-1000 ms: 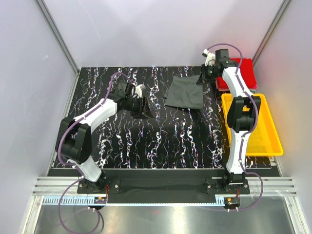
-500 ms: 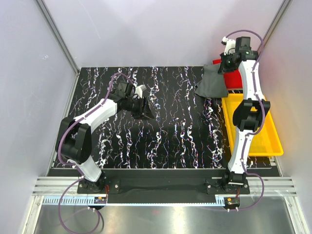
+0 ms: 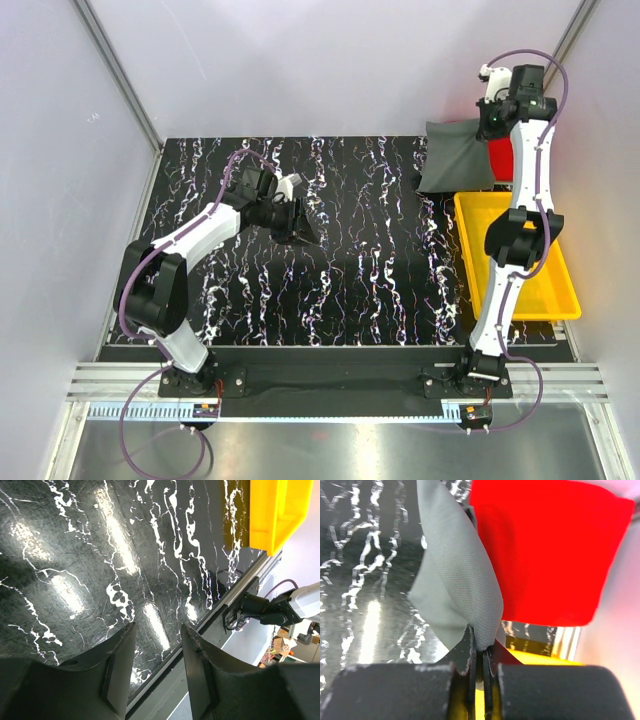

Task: Fold and stack the t-shirts
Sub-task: Neatly place the folded tshirt to the corner

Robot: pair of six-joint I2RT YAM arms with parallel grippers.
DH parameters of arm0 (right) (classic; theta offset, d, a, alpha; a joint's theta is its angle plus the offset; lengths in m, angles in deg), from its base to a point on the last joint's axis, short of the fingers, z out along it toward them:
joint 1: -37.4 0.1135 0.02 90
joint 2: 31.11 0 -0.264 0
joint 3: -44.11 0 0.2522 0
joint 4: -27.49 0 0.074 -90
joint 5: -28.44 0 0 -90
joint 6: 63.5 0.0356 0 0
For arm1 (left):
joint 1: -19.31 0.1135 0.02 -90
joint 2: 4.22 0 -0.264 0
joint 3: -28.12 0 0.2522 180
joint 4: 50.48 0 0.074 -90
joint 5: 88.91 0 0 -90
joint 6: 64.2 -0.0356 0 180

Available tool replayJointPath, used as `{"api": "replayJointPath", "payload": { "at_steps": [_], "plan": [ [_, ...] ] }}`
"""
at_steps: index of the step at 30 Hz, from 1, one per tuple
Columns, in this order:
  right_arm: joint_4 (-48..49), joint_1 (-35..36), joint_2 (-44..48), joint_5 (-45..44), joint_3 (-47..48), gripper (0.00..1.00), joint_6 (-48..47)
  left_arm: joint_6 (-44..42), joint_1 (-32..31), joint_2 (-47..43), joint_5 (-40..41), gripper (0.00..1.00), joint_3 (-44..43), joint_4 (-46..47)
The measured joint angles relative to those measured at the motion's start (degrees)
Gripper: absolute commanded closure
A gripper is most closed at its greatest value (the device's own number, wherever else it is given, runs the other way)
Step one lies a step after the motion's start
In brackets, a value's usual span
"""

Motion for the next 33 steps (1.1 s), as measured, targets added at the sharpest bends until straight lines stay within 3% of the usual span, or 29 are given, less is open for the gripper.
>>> {"api": "replayJointPath", "payload": {
  "at_steps": [11, 33],
  "plan": [
    [3.89, -5.86, -4.39, -0.13, 3.39, 1.00, -1.88, 0.15, -0.07, -0.02, -2.01, 0.54, 0.74, 0.98],
    [8.63, -6.84, -5.79, -1.42, 3.69, 1.00, -3.08, 0.13, -0.98, -0.02, -2.05, 0.55, 0.74, 0.96]
  ]
}}
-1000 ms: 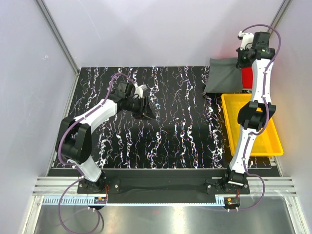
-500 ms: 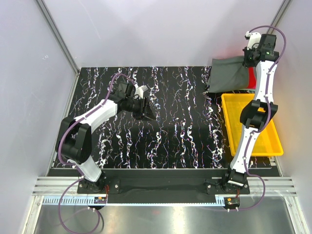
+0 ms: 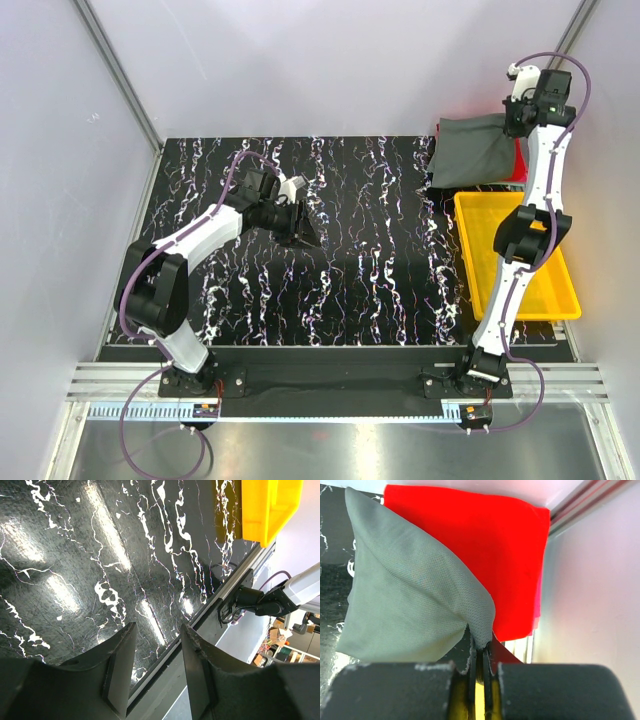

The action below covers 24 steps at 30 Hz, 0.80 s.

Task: Fold and stack the t-shirts
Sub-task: Neatly place the folded tshirt to the corner

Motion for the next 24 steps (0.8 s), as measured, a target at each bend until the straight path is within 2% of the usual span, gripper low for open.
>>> {"api": "replayJointPath", "payload": {
  "at_steps": [8, 24],
  "plan": [
    [0.63, -2.40, 0.00, 0.44, 0.00, 1.00, 1.07, 0.00, -0.17, 0.00, 0.02, 0.55, 0.00, -0.02],
    [9.27, -3.76, -1.46, 4.39, 0.24, 1.00, 2.86, -0.20, -0.22, 0.00, 0.07, 0.55, 0.00, -0.37]
  ]
}}
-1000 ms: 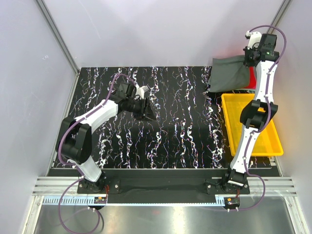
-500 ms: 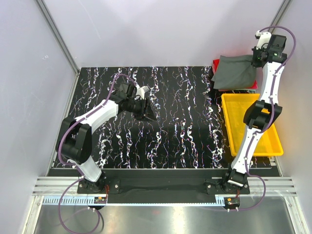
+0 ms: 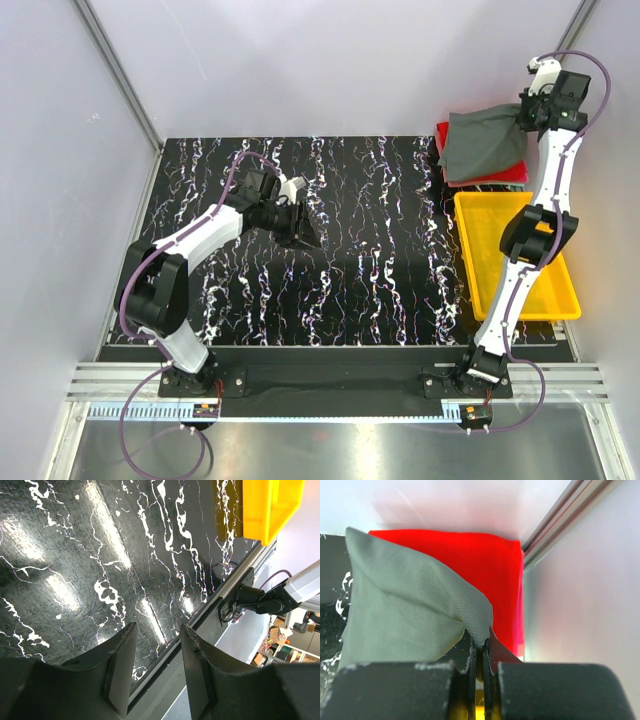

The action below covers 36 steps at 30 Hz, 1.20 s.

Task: Fold and stack the t-shirts
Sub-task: Neatly place the folded tshirt to the corner

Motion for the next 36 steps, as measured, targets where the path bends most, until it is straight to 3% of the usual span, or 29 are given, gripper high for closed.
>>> {"api": "replayJointPath", "payload": {
  "at_steps": [7, 9, 11, 12, 15, 20, 25, 29, 36],
  "plan": [
    [4.13, -0.02, -5.29, 0.15, 0.07, 0.98, 1.55, -0.55, 0.00, 0.09, 0.04, 0.56, 0.00, -0.37],
    [5.66, -0.02, -6.95, 0.02, 0.09, 0.93, 2.08, -0.85, 0.00, 0.37, 0.04, 0.55, -0.02, -0.46],
    [7.28, -0.02, -8.28, -0.42, 0.11, 0.72, 2.69, -0.98, 0.00, 0.90, 0.07, 0.55, -0.02, -0.52],
    [8.22, -0.02, -8.92, -0.90, 0.26, 0.55, 3.17, -1.07, 0.00, 1.16, 0.07, 0.55, -0.02, -0.52],
    [11.65, -0.04, -10.47, -1.36, 0.39, 0.26, 4.17, -1.27, 0.00, 1.86, 0.24, 0.55, -0.02, -0.55],
    [16.09, -0.04, -11.06, -1.25, 0.55, 0.25, 4.92, -1.29, 0.00, 2.38, 0.24, 0.55, -0.02, -0.57],
    [18.38, 0.07, -11.06, -1.49, 0.63, 0.39, 6.08, -1.29, 0.00, 2.38, 0.26, 0.55, -0.02, -0.55],
    [18.43, 0.98, -10.86, -3.34, 0.11, 0.37, 7.80, -1.29, 0.00, 2.38, 0.24, 0.55, -0.02, -0.55],
    [22.32, 8.52, -6.67, -10.80, -9.46, 0.36, 11.82, -1.29, 0.00, 2.32, 0.22, 0.55, -0.02, -0.52]
  ]
}}
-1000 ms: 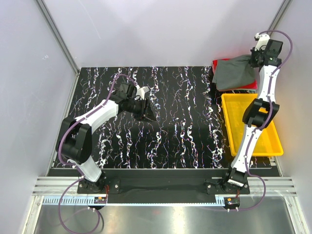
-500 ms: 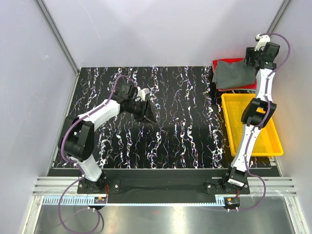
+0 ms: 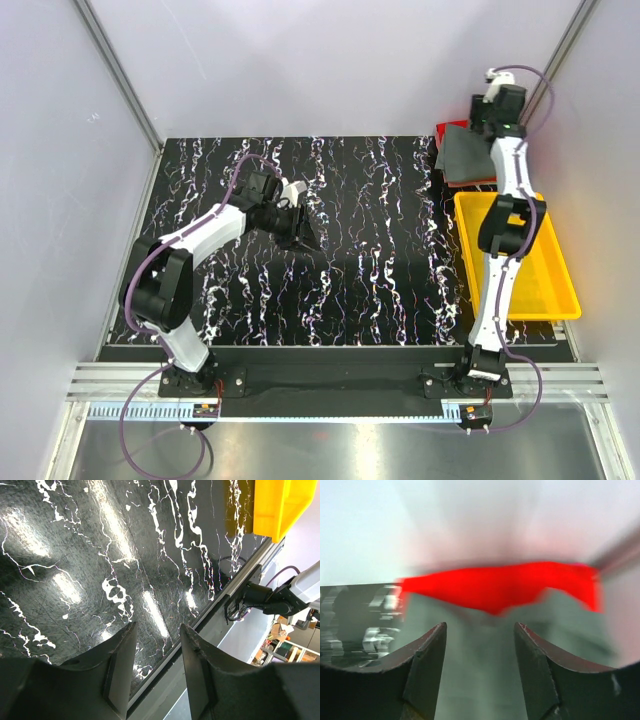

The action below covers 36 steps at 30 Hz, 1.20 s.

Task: Fold and stack the t-shirts
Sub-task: Neatly place the folded tshirt to the corner

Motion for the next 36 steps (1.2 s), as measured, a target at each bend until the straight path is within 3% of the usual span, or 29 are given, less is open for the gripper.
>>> {"api": "replayJointPath", "payload": {
  "at_steps": [3, 9, 13, 30, 36],
  "plan": [
    [1.16, 4.13, 0.33, -1.92, -1.22, 0.26, 0.57, 0.02, -0.04, -0.74, -0.02, 0.55, 0.00, 0.00],
    [2.49, 10.60, 0.31, -6.80, -1.88, 0.26, -2.05, 0.02, -0.24, -3.41, -0.44, 0.55, 0.00, 0.09],
    [3.23, 11.91, -0.13, -9.99, -1.70, 0.45, -4.57, 0.02, -0.31, -4.90, -0.70, 0.55, 0.02, 0.20],
    [5.60, 10.56, -6.97, -13.07, 1.29, 0.61, -10.03, 0.00, -0.31, -5.09, -0.83, 0.55, 0.02, 0.26],
    [6.45, 10.56, -8.04, -13.20, 1.49, 0.86, -10.73, 0.00, -0.31, -4.96, -0.81, 0.55, 0.02, 0.04]
  ]
}}
